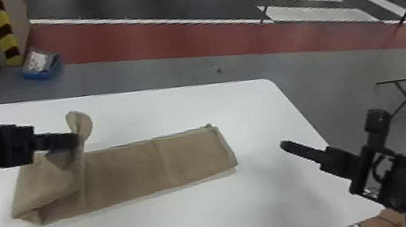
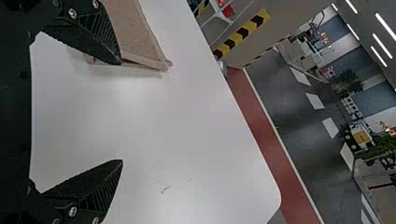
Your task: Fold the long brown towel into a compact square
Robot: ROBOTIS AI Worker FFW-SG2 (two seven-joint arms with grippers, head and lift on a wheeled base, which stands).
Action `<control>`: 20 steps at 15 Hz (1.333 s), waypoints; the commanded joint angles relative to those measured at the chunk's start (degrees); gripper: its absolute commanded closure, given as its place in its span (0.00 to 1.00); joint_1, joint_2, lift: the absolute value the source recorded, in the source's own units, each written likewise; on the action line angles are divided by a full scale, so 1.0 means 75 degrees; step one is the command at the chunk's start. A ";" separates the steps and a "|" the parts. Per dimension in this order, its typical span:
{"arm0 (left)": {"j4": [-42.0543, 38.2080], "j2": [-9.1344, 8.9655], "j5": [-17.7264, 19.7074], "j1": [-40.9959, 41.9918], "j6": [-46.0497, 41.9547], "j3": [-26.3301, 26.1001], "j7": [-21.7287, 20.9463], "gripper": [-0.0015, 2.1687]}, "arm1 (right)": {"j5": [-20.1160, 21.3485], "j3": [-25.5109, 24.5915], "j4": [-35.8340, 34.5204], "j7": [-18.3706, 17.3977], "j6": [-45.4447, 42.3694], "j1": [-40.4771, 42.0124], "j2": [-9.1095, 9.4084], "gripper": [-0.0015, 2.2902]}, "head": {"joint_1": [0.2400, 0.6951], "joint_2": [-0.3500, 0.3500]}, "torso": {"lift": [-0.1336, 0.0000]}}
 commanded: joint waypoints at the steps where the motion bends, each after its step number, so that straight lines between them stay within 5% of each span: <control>1: 0.0300 -0.0050 -0.0012 0.0126 0.0009 -0.0172 0.0235 0.99 | 0.0000 -0.0024 0.0001 0.0000 -0.0023 0.0008 -0.0015 0.06 | 1.00 0.00 | 0.07; 4: 0.0629 -0.0050 0.0070 0.0126 0.0009 -0.0383 0.1021 0.99 | 0.0000 -0.0024 0.0025 0.0000 -0.0046 0.0008 -0.0015 0.06 | 1.00 0.00 | 0.07; 10: 0.0886 -0.0050 0.0246 0.0138 -0.0164 -0.0559 0.1653 0.99 | -0.0059 -0.0118 0.0048 0.0000 -0.0116 0.0078 -0.0015 0.06 | 1.00 0.00 | 0.07; 20: 0.0453 -0.0050 0.0246 0.0021 -0.0141 -0.0172 0.1946 0.99 | -0.0211 -0.0270 0.0048 0.0012 -0.0140 0.0242 -0.0085 0.06 | 1.00 0.00 | 0.07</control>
